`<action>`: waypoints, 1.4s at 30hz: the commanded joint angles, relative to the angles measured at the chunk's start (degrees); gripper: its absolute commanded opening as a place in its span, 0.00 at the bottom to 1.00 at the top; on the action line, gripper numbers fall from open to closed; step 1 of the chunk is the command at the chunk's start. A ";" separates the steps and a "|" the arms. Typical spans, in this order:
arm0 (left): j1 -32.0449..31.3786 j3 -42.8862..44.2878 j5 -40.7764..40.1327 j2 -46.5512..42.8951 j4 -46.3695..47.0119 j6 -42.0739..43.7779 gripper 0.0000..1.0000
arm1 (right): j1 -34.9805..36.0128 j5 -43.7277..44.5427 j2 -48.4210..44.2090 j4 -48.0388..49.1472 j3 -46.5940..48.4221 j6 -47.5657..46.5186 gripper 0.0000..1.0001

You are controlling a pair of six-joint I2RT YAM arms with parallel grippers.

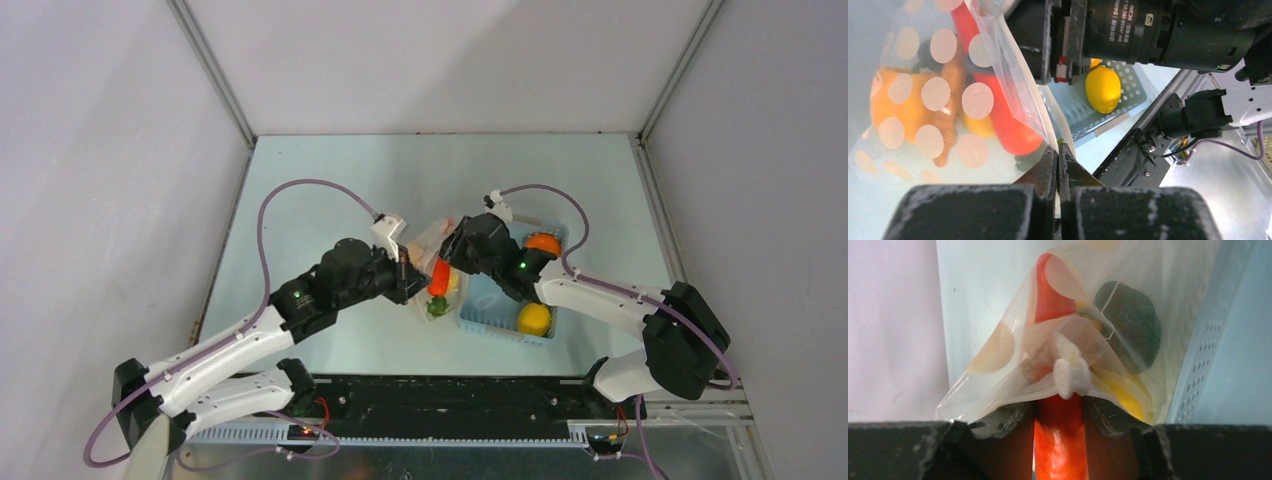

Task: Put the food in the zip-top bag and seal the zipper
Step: Place the fake vegetable in the zipper food storage bag.

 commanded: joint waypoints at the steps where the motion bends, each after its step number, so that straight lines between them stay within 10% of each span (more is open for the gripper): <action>1: -1.23 -0.39 7.15 0.92 6.49 -1.29 0.00 | -0.43 12.66 0.36 5.18 2.20 8.13 0.00; 15: -1.50 2.54 -11.17 2.22 4.95 -7.96 0.00 | 5.97 18.32 3.71 8.39 2.20 -3.76 0.33; 26: 2.11 5.63 -18.04 3.34 3.42 -10.71 0.00 | 7.81 9.51 -4.22 6.11 2.20 -16.51 0.95; 42: 3.92 3.63 -13.64 3.77 5.88 -8.93 0.00 | 3.13 2.86 -17.82 -4.66 2.20 -21.62 0.99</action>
